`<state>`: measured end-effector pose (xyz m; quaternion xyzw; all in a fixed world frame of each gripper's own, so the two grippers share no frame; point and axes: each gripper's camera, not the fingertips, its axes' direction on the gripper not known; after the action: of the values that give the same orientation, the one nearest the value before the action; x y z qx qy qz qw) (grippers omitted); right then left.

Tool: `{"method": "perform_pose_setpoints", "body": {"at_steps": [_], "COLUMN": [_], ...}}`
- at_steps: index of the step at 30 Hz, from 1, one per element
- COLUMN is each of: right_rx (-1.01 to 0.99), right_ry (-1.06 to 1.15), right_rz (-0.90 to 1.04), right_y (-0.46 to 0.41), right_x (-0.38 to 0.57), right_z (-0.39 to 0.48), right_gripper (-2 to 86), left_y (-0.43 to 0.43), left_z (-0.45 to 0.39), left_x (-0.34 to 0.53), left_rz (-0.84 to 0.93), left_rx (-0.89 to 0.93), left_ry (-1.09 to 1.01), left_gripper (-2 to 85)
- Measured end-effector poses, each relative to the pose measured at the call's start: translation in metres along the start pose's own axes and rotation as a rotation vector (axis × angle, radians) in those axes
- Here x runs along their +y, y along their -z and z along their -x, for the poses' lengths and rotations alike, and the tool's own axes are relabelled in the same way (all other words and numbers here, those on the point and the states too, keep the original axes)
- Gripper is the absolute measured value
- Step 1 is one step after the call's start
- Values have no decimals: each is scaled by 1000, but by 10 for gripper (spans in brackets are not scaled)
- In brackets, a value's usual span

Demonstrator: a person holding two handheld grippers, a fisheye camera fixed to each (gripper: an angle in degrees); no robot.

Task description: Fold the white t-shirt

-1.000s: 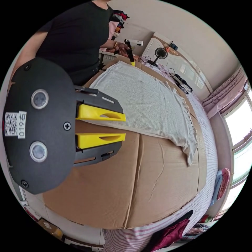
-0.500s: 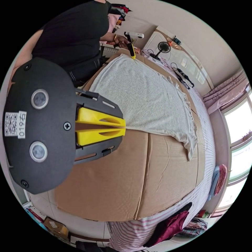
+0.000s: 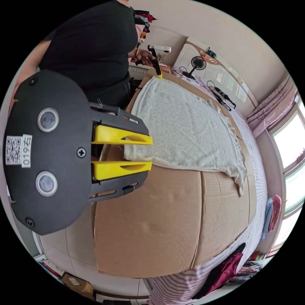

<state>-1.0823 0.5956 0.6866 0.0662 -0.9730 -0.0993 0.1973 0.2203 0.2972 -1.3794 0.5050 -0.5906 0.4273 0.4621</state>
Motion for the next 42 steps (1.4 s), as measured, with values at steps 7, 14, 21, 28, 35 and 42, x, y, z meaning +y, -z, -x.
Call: {"method": "perform_pose_setpoints", "body": {"at_steps": [7, 14, 21, 28, 35, 42], "right_rx": [30, 21, 9, -49, 183, 63], "right_ry": [33, 23, 1, -10, 75, 220], "right_rz": [42, 38, 102, 130, 244, -190], "right_y": [-2, 22, 7, 4, 32, 54], "right_x": [-13, -9, -15, -34, -61, -149], "right_z": [7, 5, 10, 15, 40, 64], "right_gripper": [-5, -7, -2, 8, 9, 17], "left_y": [3, 12, 4, 2, 32, 50], "left_z": [-5, -1, -2, 1, 8, 7], "left_x": [3, 18, 23, 3, -13, -80], "left_rz": [26, 58, 101, 195, 190, -71], "left_rx": [-31, -2, 52, 95, 29, 84], "left_ry": [-98, -120, -137, -203, -253, -194], "left_gripper": [13, 11, 12, 12, 16, 35]}}
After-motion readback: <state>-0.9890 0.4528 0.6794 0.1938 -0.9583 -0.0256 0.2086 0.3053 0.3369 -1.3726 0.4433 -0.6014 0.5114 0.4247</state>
